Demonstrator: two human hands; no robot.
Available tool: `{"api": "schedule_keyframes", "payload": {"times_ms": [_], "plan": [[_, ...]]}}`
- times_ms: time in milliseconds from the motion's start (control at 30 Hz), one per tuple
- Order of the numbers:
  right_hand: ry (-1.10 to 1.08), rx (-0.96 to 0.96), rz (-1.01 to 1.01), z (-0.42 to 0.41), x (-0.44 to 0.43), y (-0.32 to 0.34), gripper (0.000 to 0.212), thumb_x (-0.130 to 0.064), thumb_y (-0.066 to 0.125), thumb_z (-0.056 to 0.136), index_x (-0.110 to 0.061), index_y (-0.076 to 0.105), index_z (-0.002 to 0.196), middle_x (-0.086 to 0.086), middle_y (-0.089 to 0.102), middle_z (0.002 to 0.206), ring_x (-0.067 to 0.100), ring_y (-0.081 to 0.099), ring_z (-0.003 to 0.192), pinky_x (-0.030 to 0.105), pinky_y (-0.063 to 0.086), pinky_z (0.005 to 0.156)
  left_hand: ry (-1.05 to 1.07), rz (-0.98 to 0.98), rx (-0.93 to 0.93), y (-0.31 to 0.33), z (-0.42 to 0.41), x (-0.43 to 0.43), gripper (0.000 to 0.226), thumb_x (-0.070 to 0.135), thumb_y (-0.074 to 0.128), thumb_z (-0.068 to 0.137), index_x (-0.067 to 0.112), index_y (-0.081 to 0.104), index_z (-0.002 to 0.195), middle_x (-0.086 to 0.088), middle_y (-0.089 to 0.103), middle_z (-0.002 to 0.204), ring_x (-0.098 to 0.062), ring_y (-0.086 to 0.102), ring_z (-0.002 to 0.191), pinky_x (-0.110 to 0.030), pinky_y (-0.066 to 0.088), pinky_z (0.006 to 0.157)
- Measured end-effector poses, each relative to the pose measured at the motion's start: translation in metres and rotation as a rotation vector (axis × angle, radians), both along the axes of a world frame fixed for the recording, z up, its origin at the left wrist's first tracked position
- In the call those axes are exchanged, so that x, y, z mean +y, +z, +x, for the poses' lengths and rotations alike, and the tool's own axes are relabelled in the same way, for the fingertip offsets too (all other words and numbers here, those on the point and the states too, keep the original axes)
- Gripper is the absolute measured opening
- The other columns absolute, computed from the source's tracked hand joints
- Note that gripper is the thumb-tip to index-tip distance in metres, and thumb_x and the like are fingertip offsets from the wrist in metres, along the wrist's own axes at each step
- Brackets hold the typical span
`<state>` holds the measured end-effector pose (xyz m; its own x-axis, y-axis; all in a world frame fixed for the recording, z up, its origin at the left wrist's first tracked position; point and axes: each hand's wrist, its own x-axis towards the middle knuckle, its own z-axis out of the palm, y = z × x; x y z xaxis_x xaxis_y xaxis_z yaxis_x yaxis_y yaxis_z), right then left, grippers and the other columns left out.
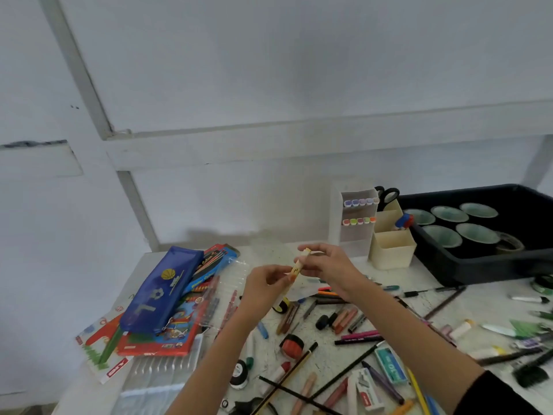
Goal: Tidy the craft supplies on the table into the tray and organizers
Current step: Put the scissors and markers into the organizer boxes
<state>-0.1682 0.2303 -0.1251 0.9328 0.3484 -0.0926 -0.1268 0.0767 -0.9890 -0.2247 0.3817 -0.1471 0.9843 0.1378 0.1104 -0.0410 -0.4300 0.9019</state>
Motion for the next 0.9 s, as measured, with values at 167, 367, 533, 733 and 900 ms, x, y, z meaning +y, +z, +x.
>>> {"api": "schedule_keyframes", "payload": {"times_ms": [167,367,533,733,900], "plan": [[-0.156,-0.147,-0.052,0.005,-0.059,0.007,0.022,-0.004,0.066,0.084,0.002,0.065,0.105,0.017,0.067,0.087,0.019,0.067,0.072,0.023,0.057,0.066,-0.074,-0.007,-0.056,0.003,0.024,-0.055,0.011,0.016,0.072,0.081,0.016,0.072,0.092,0.005,0.071,0.078,0.002,0.063,0.067,-0.015,0.051,0.07],[-0.396,-0.379,-0.172,0.024,-0.122,0.021,0.022,-0.002,0.076,0.074,0.0,0.068,0.094,0.01,0.069,0.079,0.011,0.067,0.07,0.02,0.056,0.067,-0.011,0.027,-0.109,0.01,0.065,-0.096,0.021,0.02,0.066,0.086,0.014,0.066,0.106,0.001,0.068,0.09,-0.007,0.062,0.08,-0.007,0.047,0.069],[-0.446,-0.559,-0.345,0.045,-0.139,0.01,0.017,-0.004,0.077,0.074,-0.008,0.069,0.088,0.001,0.07,0.081,0.008,0.067,0.074,0.019,0.055,0.072,0.138,0.016,-0.02,0.007,0.1,-0.109,0.028,0.014,0.064,0.087,0.005,0.063,0.114,-0.007,0.067,0.102,-0.013,0.059,0.088,-0.02,0.044,0.083],[-0.37,-0.682,-0.505,0.077,-0.137,-0.019,0.011,-0.002,0.074,0.076,-0.005,0.068,0.085,0.006,0.068,0.083,0.013,0.064,0.077,0.012,0.052,0.074,0.247,0.002,0.041,-0.004,0.13,-0.126,0.043,0.016,0.067,0.085,0.0,0.057,0.123,-0.014,0.064,0.114,-0.024,0.06,0.104,-0.025,0.041,0.089],[-0.301,-0.765,-0.675,0.099,-0.138,-0.031,0.013,-0.001,0.071,0.078,-0.002,0.07,0.091,0.01,0.07,0.088,0.009,0.058,0.077,0.004,0.043,0.076,0.271,0.066,-0.006,-0.006,0.146,-0.135,0.02,0.013,0.067,0.084,0.0,0.071,0.1,-0.016,0.071,0.094,-0.02,0.06,0.079,-0.028,0.045,0.076]]}}
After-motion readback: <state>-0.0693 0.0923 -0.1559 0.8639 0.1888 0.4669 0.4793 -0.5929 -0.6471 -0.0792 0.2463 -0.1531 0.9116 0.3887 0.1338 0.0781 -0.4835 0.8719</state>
